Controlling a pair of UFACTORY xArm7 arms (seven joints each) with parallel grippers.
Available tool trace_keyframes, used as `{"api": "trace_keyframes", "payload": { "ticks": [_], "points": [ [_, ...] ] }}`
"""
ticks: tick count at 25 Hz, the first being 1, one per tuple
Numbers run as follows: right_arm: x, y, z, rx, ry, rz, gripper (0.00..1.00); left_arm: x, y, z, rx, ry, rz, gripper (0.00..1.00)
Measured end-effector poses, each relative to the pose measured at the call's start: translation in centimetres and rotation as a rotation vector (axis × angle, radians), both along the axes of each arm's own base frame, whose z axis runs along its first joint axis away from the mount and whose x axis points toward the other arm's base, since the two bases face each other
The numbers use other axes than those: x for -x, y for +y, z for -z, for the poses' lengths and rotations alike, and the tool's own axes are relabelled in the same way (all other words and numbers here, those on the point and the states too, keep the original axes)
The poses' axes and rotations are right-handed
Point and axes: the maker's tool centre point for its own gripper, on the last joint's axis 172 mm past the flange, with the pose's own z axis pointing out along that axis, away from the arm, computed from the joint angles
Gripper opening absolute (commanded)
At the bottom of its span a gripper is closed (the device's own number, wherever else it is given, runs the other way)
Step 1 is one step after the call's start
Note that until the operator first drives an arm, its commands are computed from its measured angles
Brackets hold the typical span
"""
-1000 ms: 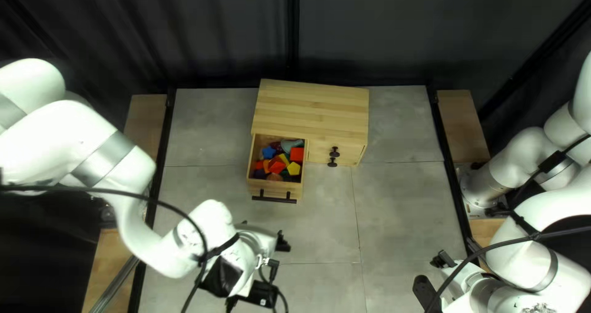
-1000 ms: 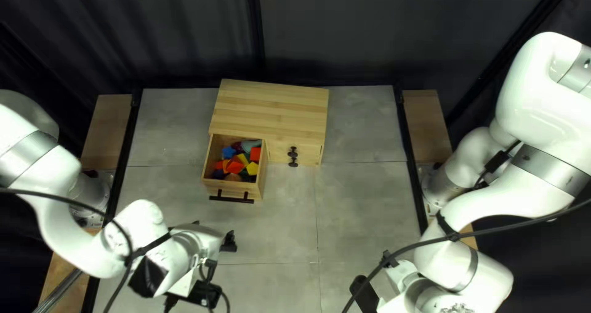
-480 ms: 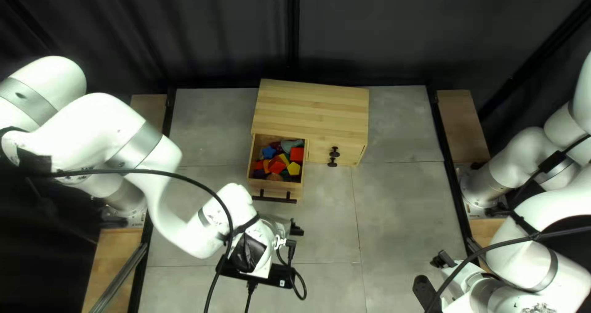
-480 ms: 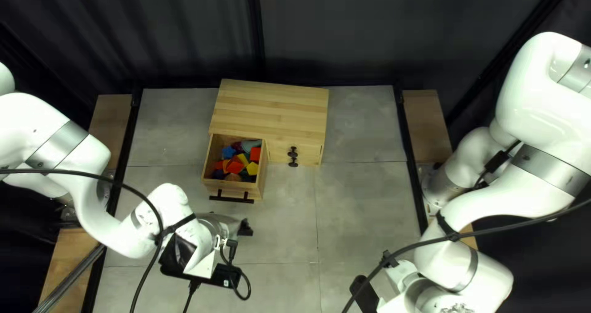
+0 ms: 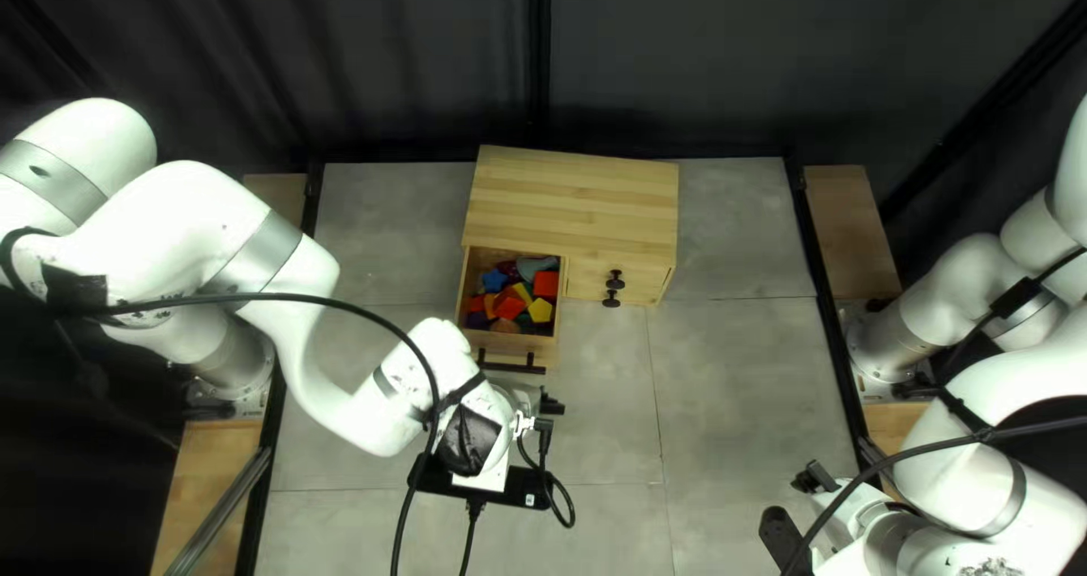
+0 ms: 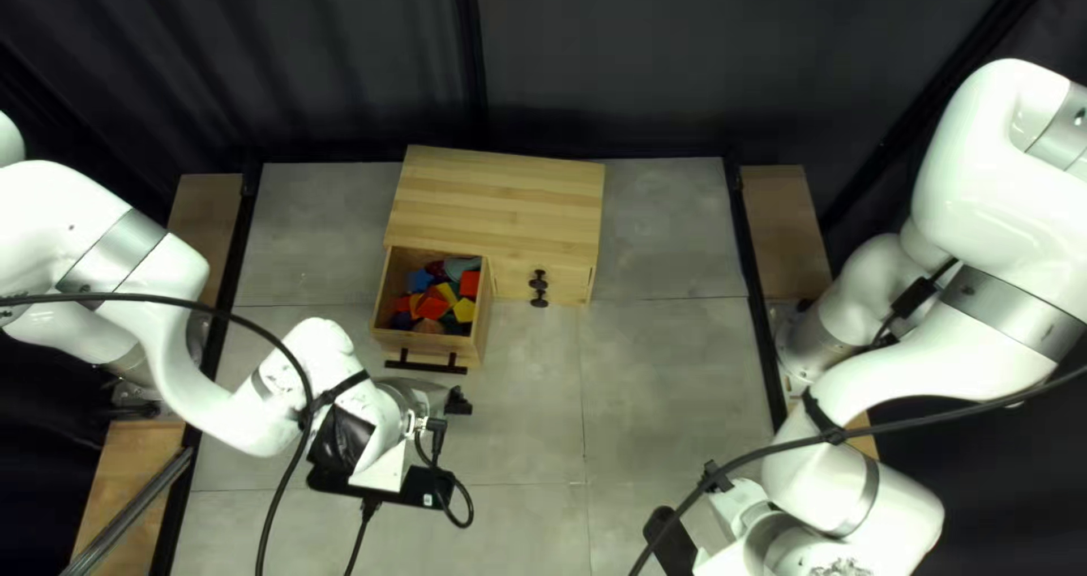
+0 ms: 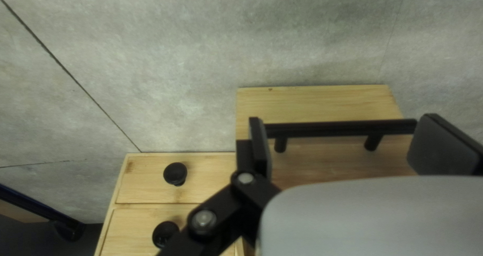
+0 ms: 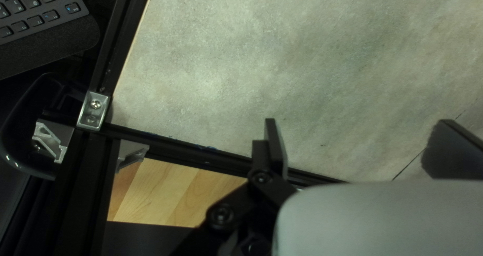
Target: Open drawers and place objects into drawer and close
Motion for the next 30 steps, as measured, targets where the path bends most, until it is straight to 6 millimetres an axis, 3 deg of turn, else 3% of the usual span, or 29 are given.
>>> {"api": "trace_keyframes", "payload": {
  "ticks": [30],
  "points": [
    [0.0, 0.0, 0.0, 0.0, 0.0, 0.0, 1.0, 0.9, 3.7, 0.0, -0.007, 0.007, -0.027, 1.0]
  ]
}}
